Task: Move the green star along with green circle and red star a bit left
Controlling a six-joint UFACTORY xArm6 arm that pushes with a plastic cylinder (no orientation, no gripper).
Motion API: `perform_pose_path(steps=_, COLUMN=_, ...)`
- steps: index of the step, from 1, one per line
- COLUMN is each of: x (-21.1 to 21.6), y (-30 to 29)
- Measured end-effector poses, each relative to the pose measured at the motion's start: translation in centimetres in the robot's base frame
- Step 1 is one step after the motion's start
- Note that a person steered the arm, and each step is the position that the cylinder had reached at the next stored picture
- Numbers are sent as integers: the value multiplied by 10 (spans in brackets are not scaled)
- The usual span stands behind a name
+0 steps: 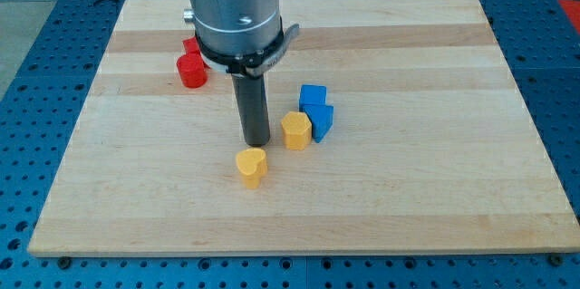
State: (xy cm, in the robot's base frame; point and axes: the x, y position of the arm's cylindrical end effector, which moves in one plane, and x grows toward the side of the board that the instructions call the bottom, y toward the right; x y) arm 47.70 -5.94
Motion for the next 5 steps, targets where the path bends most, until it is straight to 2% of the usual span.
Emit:
perform_pose_path(steps=2, x=-123, y=13)
perform_pose_path(steps=3, x=-166, y=7)
perform_pose_path(steps=5, x=-206, y=-75)
